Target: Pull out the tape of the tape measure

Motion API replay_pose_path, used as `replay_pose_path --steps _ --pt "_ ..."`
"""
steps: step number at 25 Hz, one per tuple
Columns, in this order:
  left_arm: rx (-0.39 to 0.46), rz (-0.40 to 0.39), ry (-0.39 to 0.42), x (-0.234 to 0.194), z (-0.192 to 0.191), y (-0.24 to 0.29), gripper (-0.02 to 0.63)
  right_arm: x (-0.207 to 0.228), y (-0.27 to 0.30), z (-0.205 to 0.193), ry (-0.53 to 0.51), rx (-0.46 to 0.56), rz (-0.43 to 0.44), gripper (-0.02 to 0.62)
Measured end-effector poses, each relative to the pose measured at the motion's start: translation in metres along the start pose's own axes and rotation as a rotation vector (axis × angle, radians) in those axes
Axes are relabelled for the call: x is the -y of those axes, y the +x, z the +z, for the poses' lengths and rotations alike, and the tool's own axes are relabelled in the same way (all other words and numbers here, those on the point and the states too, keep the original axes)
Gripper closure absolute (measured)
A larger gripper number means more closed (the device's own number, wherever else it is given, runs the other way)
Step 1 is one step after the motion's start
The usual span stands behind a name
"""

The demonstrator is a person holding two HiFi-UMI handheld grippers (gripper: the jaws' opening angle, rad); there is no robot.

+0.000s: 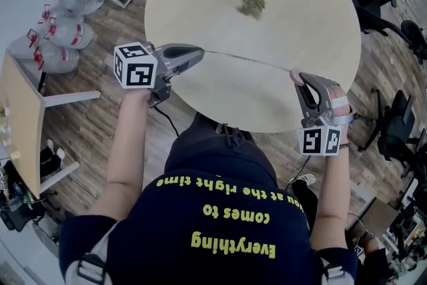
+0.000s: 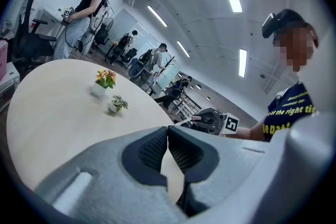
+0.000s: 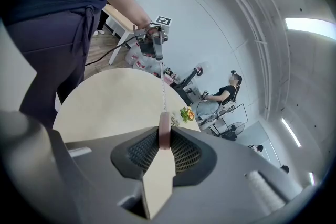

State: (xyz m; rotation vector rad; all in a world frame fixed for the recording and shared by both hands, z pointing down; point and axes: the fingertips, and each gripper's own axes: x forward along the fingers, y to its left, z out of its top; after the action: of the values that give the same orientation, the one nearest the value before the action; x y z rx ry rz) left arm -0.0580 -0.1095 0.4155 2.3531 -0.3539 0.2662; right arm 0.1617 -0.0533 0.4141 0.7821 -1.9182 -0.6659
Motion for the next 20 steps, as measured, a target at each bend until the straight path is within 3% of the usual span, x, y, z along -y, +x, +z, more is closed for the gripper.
replay_pose_path --steps 20 --pt "-0.007 -0.026 0.006 0.007 0.003 0.010 0.598 -0.002 0.004 0.008 0.007 0.013 0.009 0.512"
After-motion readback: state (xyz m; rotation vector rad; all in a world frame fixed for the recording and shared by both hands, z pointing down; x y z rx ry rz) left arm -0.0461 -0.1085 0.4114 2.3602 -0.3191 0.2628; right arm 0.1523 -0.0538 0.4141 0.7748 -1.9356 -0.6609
